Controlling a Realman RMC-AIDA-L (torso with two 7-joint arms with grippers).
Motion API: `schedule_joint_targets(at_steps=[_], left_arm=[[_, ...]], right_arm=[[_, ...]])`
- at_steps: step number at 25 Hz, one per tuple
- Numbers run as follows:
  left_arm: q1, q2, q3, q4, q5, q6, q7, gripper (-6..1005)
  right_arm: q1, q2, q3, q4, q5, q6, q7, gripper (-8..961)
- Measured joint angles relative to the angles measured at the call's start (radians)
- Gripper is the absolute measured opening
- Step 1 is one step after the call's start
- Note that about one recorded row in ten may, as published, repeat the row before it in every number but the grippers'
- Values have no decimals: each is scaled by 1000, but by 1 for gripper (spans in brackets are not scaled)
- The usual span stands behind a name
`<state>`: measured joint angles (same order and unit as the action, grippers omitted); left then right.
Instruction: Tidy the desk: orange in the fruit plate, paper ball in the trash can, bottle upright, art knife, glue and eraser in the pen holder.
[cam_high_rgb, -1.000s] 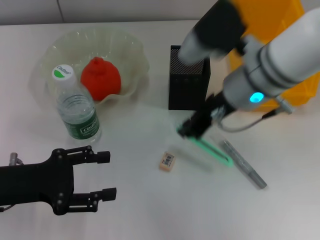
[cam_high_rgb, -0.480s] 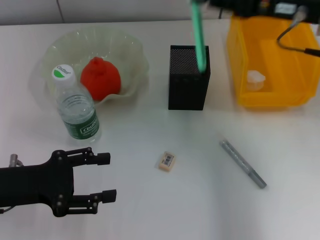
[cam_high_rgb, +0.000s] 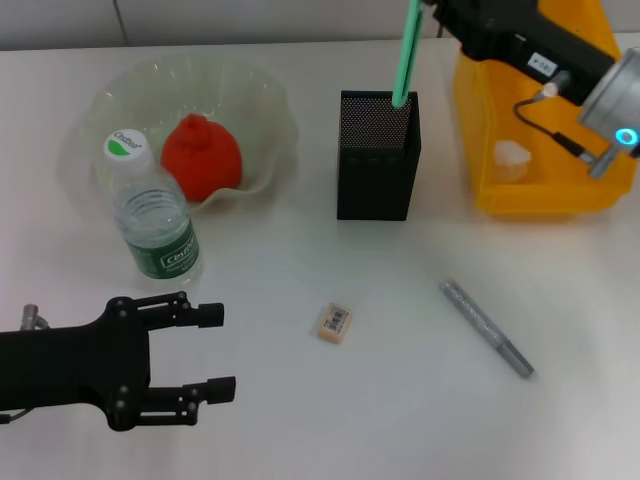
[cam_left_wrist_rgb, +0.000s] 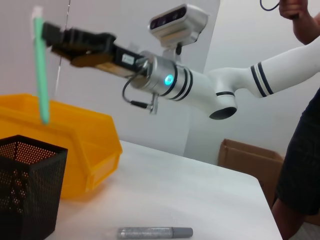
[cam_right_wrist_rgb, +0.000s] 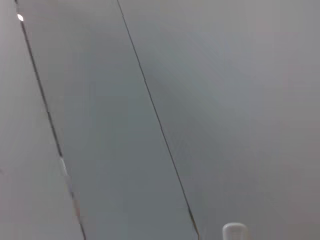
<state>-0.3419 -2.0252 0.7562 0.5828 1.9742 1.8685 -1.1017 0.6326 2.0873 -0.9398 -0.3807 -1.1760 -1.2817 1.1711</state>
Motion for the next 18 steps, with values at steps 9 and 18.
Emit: schedule_joint_targets(at_steps=[9, 18], left_arm=[[0, -1, -4, 0, -2, -1, -1, 785], [-1, -1, -2, 2, -3, -1, -1, 785]], right_arm=[[25, 1, -14, 39, -5, 66, -6, 308], [-26, -7, -10, -81, -15, -15, 104, 474]])
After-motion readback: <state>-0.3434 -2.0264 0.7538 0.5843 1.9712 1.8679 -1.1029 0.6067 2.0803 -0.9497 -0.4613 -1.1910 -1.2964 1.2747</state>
